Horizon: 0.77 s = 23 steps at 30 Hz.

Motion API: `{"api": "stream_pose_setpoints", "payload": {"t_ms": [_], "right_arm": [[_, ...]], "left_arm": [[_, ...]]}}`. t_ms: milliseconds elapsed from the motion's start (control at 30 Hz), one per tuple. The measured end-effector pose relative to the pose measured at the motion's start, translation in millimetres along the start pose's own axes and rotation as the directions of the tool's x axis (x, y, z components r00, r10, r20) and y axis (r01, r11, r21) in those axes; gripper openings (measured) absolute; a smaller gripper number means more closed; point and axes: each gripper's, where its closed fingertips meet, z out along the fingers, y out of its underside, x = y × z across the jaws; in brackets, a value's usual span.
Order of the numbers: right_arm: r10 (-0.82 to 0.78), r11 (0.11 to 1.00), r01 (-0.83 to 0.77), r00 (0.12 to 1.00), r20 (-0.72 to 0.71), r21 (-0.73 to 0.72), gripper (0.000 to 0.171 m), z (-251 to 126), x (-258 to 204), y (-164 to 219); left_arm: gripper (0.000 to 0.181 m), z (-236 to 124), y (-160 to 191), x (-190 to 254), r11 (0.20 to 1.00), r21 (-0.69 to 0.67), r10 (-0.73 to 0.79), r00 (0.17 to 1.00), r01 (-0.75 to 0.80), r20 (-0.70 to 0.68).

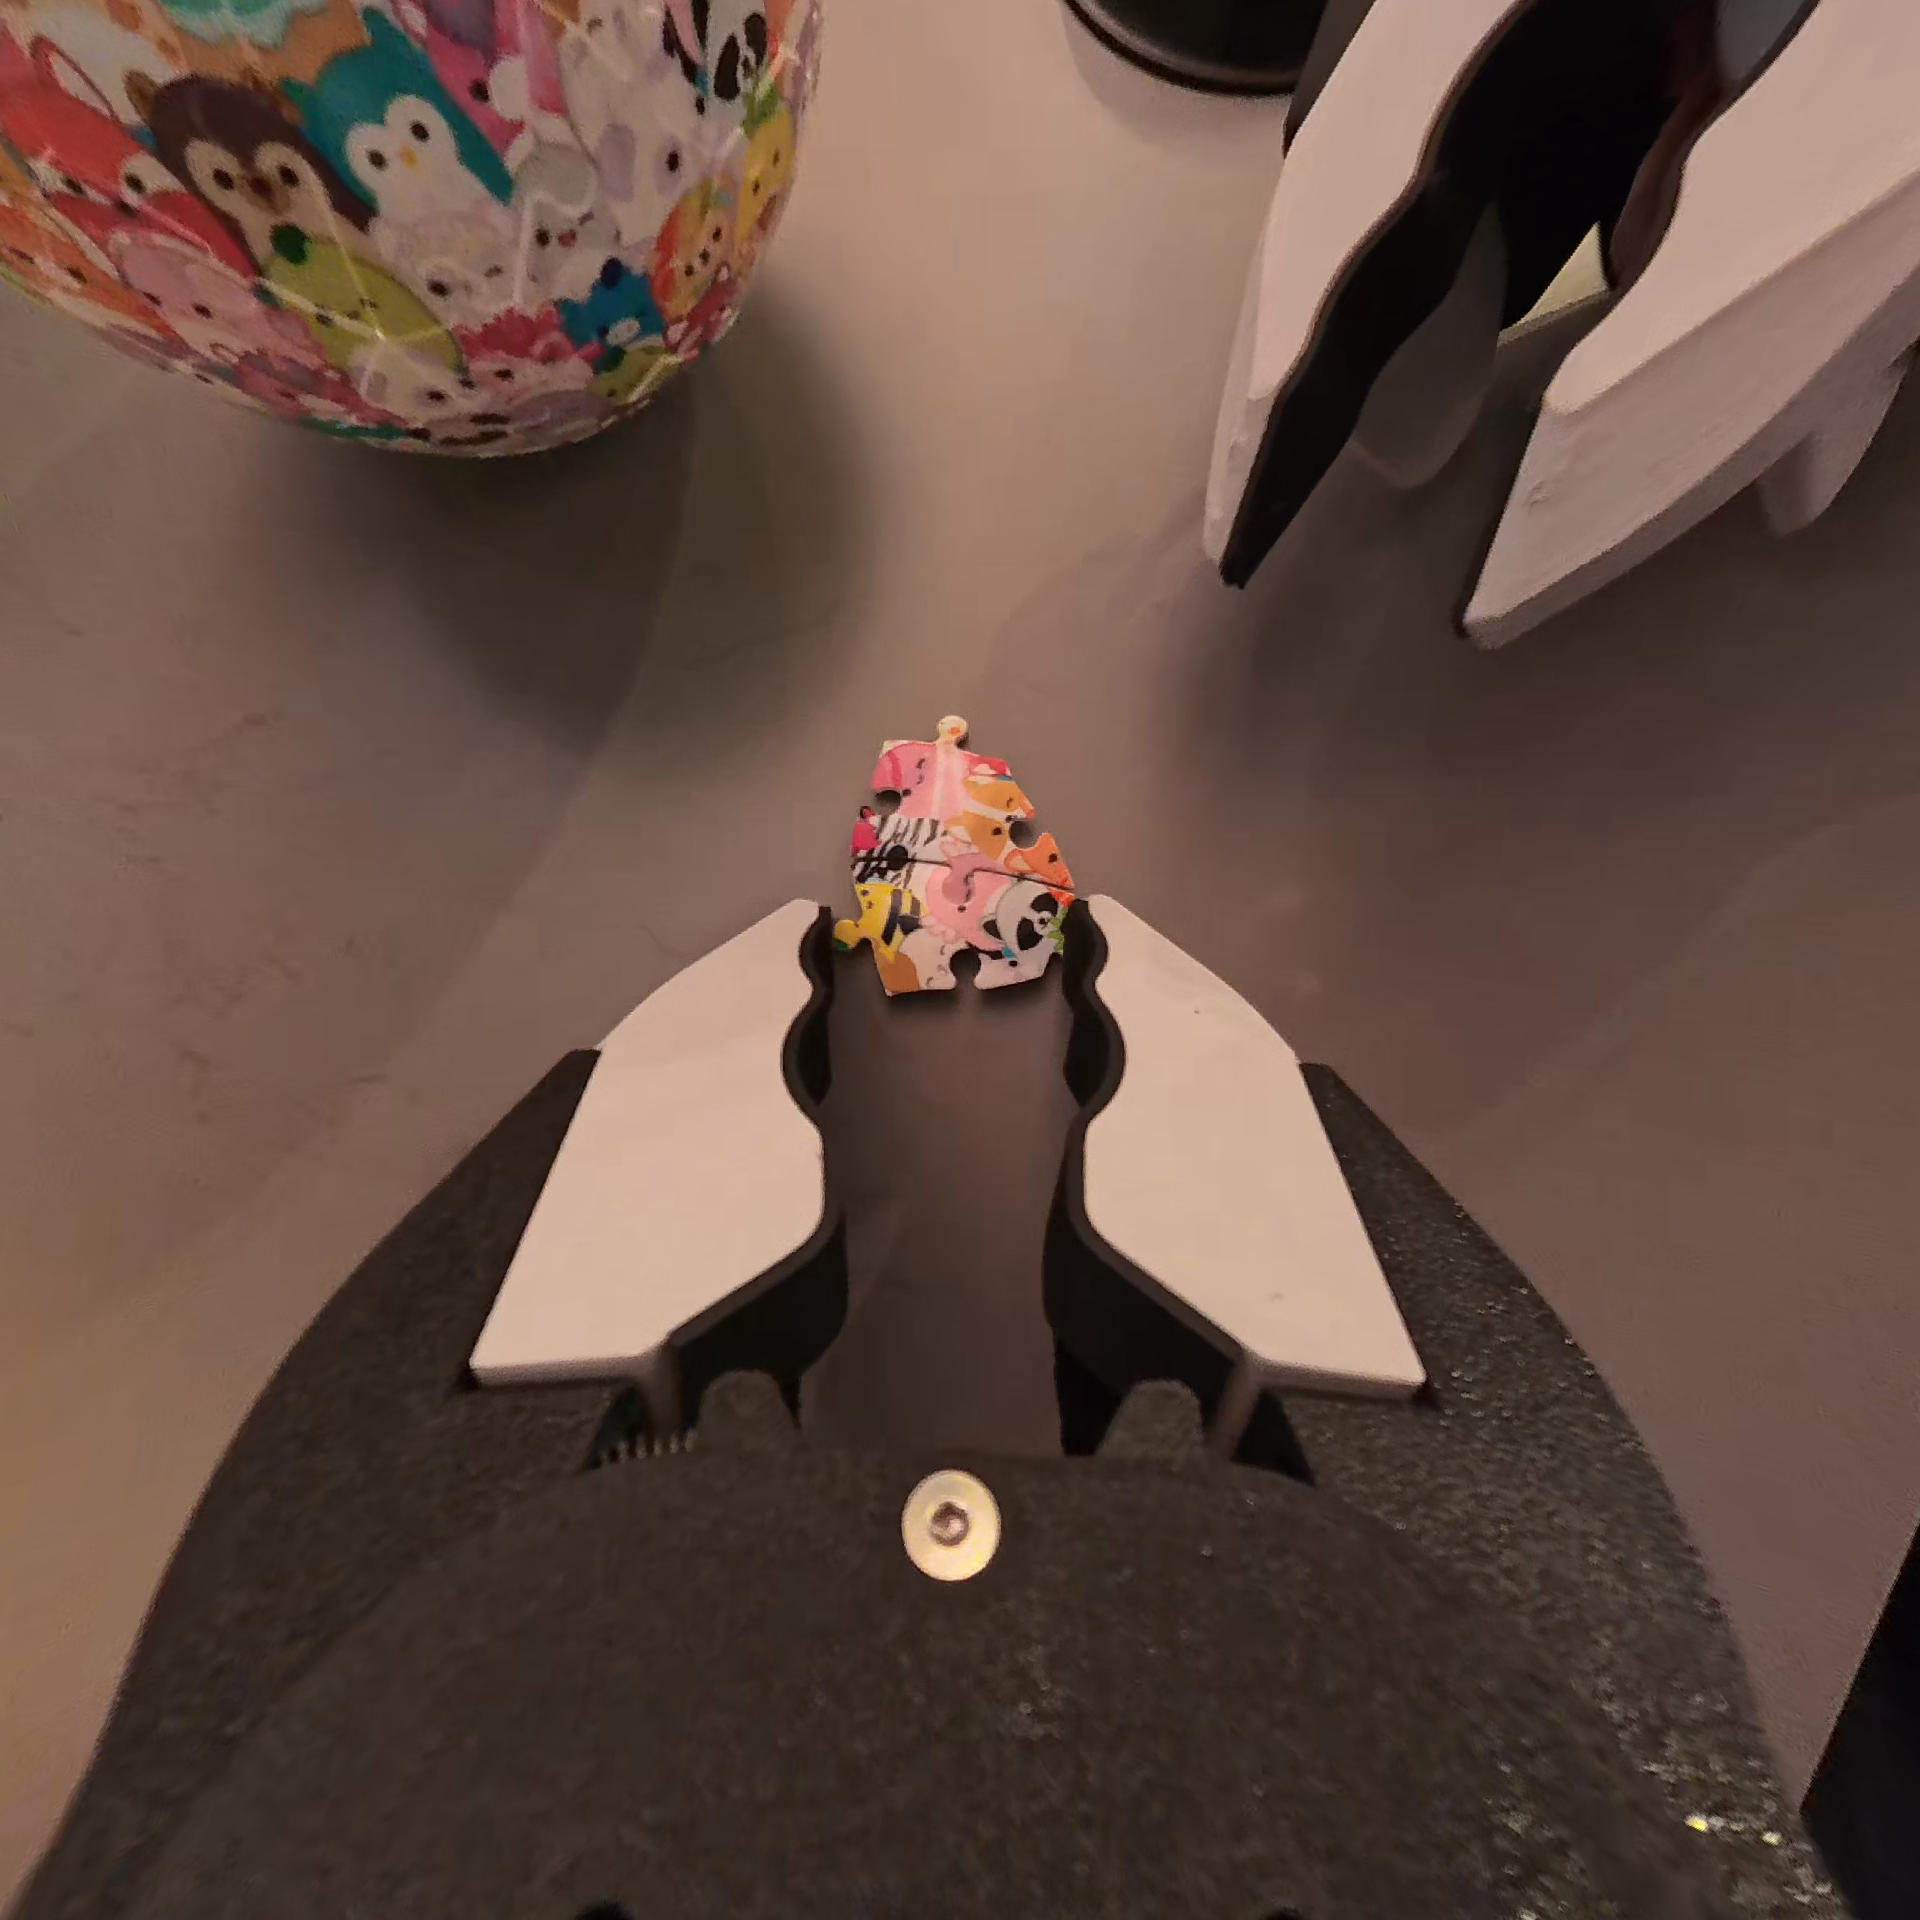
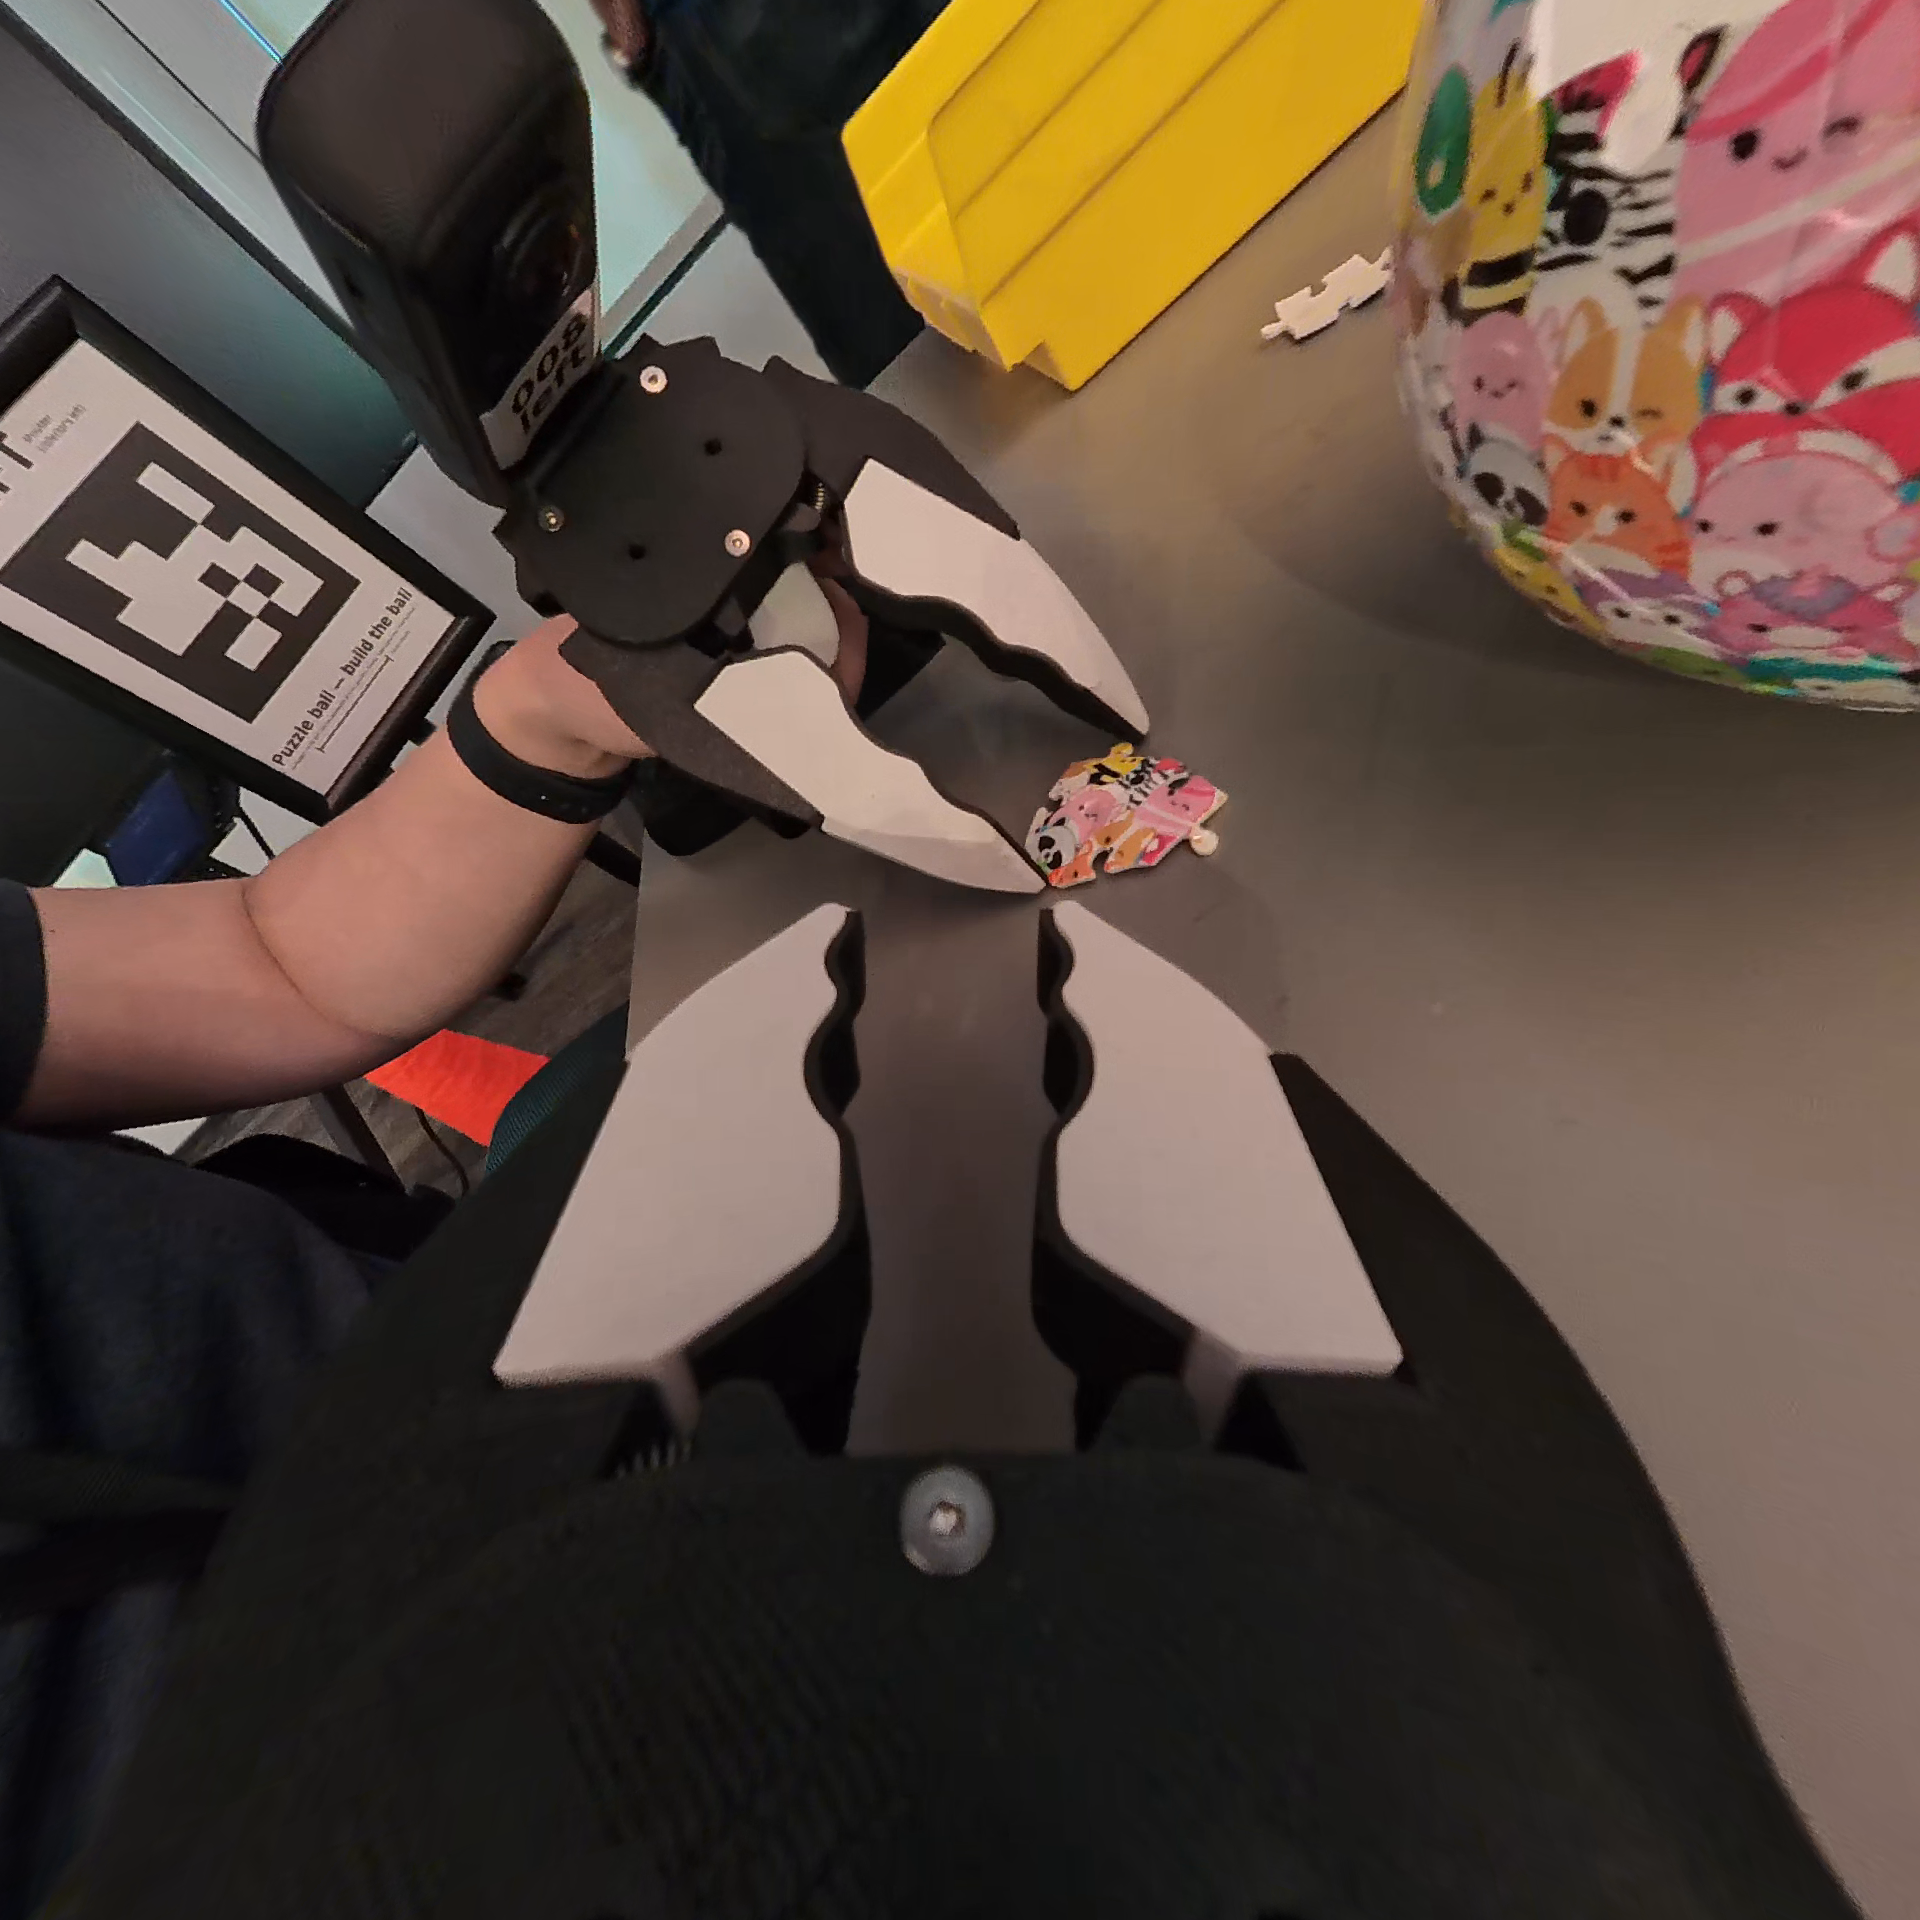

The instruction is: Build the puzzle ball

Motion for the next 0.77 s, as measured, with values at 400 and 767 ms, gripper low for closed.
{"api": "stream_pose_setpoints", "payload": {"t_ms": [400,767], "right_arm": [[0.086,0.996,-0.086,0.995,-0.06,0.0,0.041,3.0,5.4,2.8],[0.342,0.922,-0.375,0.908,0.242,0.102,0.041,3.0,-31.6,-31.6]], "left_arm": [[0.041,-21.1,-19.9,17.9,0.986,0.158,0.045,0.996,-0.056,0.073],[0.042,-58.5,-59.5,42.7,0.933,0.282,0.166,0.964,-0.222,0.209]]}}
